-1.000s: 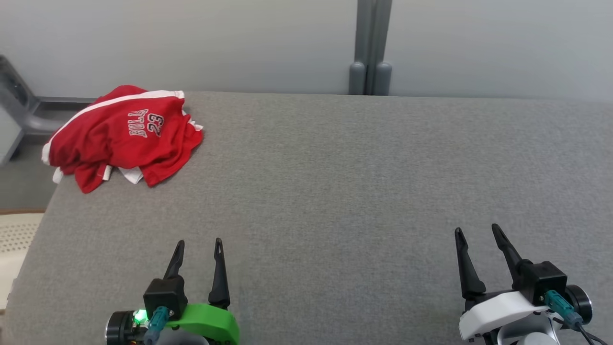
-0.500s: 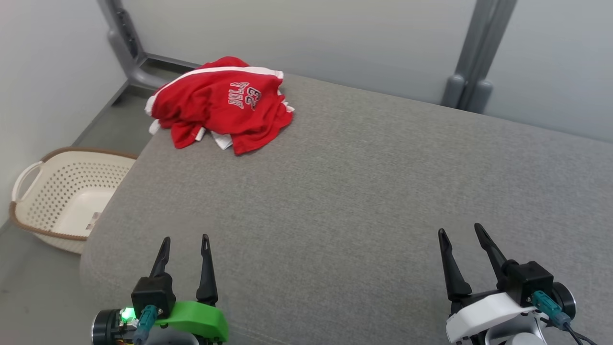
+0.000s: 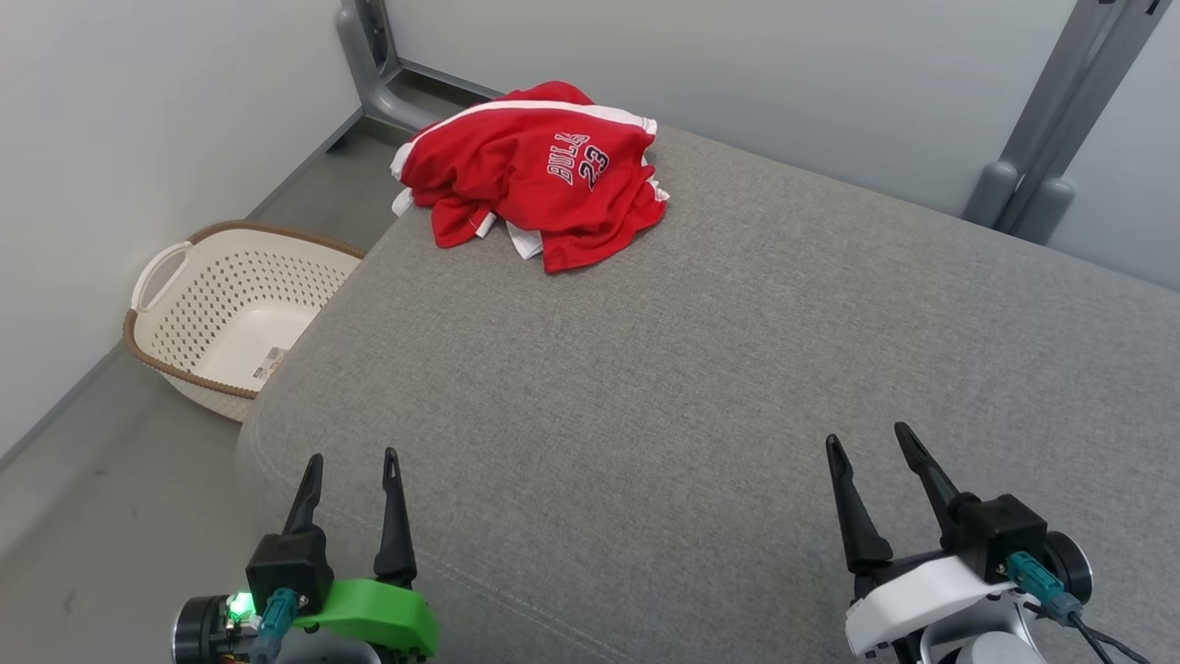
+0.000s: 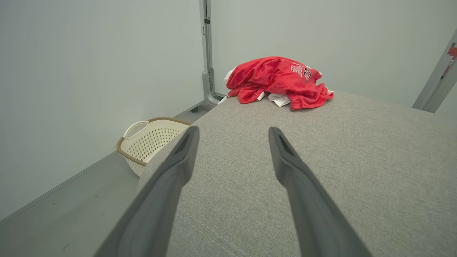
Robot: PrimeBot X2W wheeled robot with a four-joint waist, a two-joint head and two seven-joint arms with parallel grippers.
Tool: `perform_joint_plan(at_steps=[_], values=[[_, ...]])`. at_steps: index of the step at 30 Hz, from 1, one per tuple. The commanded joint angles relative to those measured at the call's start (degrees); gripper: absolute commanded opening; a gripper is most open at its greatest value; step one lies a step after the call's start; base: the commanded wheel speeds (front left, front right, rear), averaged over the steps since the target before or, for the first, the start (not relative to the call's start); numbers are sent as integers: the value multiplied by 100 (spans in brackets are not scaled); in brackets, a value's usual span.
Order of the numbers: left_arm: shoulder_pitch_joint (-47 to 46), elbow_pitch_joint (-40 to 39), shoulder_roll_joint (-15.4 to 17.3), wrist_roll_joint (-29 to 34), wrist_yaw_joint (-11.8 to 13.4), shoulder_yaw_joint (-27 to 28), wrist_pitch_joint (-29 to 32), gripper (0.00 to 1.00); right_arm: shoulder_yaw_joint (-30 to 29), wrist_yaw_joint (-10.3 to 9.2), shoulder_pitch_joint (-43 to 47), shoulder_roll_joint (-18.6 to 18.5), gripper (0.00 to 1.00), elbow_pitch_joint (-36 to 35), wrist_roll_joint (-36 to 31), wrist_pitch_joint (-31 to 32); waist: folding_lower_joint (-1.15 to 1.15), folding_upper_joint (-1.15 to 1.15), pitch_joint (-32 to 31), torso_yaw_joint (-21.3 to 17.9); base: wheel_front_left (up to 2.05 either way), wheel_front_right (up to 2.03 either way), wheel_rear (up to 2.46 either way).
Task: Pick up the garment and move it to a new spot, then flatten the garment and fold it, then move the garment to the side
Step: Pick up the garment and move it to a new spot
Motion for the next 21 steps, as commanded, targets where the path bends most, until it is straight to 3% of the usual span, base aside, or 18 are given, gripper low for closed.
perform_joint_plan(at_steps=[1,7,13,17,21], values=[[60,-31,26,-24,25,-8,-4,100,1,0,-39,-23,100,15,-42,-18,0,0,32,17,0,0,0],[-52,-216,25,-270,2,-18,-4,100,-92,0,-39,-26,100,-61,-131,-18,0,0,156,26,0,0,0],[-499,-961,63,-337,-106,384,-4,100,-274,-1,-134,-27,100,-308,-373,-18,0,0,506,-172,0,0,0],[-1207,-1363,423,-152,-307,710,-4,100,-343,-1,-300,-24,100,-491,-574,-18,0,0,862,-371,0,0,0],[-2268,-1289,1092,171,-557,754,141,100,-329,-1,-490,-24,100,-664,-746,-18,0,0,1234,-626,0,0,0]])
